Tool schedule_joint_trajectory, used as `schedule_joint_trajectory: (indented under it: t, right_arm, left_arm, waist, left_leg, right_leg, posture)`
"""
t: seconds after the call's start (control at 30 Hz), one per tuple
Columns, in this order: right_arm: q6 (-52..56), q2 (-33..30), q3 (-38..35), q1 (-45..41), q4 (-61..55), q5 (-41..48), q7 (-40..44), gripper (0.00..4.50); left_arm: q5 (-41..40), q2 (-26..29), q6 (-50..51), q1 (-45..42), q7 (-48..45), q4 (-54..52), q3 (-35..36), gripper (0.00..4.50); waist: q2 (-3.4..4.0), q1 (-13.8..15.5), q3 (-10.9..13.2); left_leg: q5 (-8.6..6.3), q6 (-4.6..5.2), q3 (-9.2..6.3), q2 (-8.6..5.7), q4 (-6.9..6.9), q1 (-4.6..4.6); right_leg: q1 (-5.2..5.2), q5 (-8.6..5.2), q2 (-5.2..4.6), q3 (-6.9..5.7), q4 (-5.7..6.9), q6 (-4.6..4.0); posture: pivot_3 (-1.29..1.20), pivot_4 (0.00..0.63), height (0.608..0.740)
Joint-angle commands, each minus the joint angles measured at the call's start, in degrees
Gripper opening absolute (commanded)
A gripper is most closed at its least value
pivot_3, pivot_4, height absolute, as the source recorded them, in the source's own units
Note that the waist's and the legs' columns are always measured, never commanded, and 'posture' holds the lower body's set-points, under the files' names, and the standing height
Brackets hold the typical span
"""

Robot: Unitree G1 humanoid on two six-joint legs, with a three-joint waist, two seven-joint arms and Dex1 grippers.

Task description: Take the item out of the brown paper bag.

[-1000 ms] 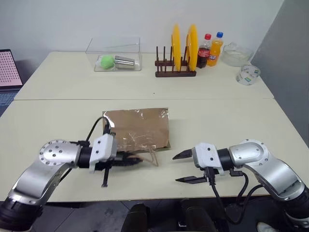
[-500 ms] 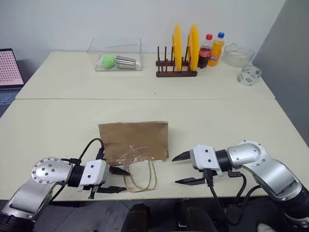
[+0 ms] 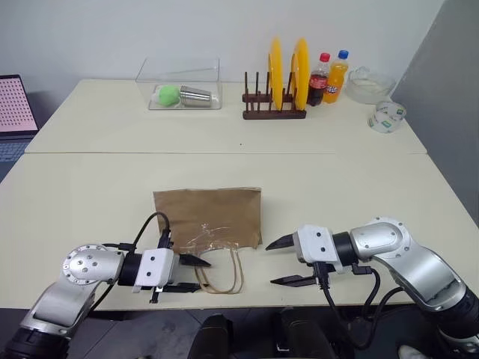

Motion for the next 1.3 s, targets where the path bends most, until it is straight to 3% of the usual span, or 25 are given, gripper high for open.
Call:
schedule_joint_trajectory:
  t: [0.03, 0.13, 0.43, 0.83, 0.93, 1.17, 1.3]
  right_arm:
    - [-2.29, 0.01, 0.27, -0.48, -0.56, -1.21, -0.19, 3.15]
    - [-4.15, 0.09, 0.73, -0.22, -0.38, -2.30, 0.03, 3.15]
    - [-10.66, 0.94, 5.83, -0.59, 0.70, -5.15, 3.31, 3.15]
    - [-18.37, 9.74, 12.31, -10.46, 13.02, -11.66, 5.18, 3.15]
    - [-20.90, 11.18, 14.33, -12.49, 16.12, -13.58, 6.20, 2.51]
    - [-23.57, 14.69, 15.96, -13.92, 21.98, -18.50, 4.38, 0.04]
    - [-24.35, 14.91, 16.28, -13.06, 23.72, -20.35, 4.38, 0.04]
  left_arm:
    - [-1.79, -1.22, 3.85, -1.69, 2.00, -2.78, -0.39, 0.97]
    - [-3.84, -2.51, 9.67, -3.24, 4.41, -4.20, 0.10, 0.04]
    - [-12.80, -4.88, 29.24, -12.48, 12.32, -8.35, 3.24, 0.04]
    - [-14.26, -5.20, 34.21, -15.46, 14.38, -8.71, 5.39, 0.04]
    - [-14.24, -5.31, 34.46, -15.86, 14.19, -8.42, 5.53, 0.00]
    - [-14.51, -6.34, 35.20, -17.38, 15.35, -8.41, 5.42, 0.00]
    - [-14.54, -7.69, 37.41, -20.78, 18.81, -10.35, 4.69, 0.00]
  waist:
    - [0.00, 0.02, 0.00]
    - [-0.01, 0.03, 0.00]
    - [-0.01, -0.04, -0.01]
    - [-0.01, -0.09, -0.01]
    - [-0.01, -0.07, -0.01]
    - [-0.02, -0.03, -0.01]
    - [-0.02, 0.05, -0.01]
  left_leg:
    - [0.00, 0.00, 0.00, 0.00, 0.00, 0.00]
    - [0.00, 0.00, -0.01, 0.00, 0.01, 0.00]
    - [0.00, 0.00, -0.04, -0.01, 0.04, 0.00]
    - [0.01, -0.01, -0.04, -0.01, 0.05, 0.05]
    - [0.01, -0.01, -0.04, -0.01, 0.05, 0.04]
    - [0.01, -0.02, -0.03, -0.01, 0.05, 0.05]
    - [0.01, -0.02, -0.04, -0.02, 0.06, 0.04]
  right_leg:
    - [0.00, 0.00, 0.00, 0.00, 0.00, 0.00]
    - [0.01, 0.00, 0.00, 0.00, 0.01, 0.00]
    - [0.03, 0.01, 0.01, -0.02, 0.03, 0.01]
    - [0.03, 0.01, 0.04, 0.03, 0.10, 0.00]
    - [0.03, 0.01, 0.03, 0.03, 0.10, -0.01]
    - [0.02, 0.02, 0.03, 0.04, 0.14, -0.02]
    - [0.02, 0.02, 0.02, 0.04, 0.15, -0.02]
  posture:
    - [0.00, 0.150, 0.740]
    - [0.00, 0.150, 0.740]
    - [0.00, 0.150, 0.740]
    - [0.00, 0.150, 0.740]
    - [0.00, 0.150, 0.740]
    - [0.00, 0.150, 0.740]
    - [0.00, 0.150, 0.740]
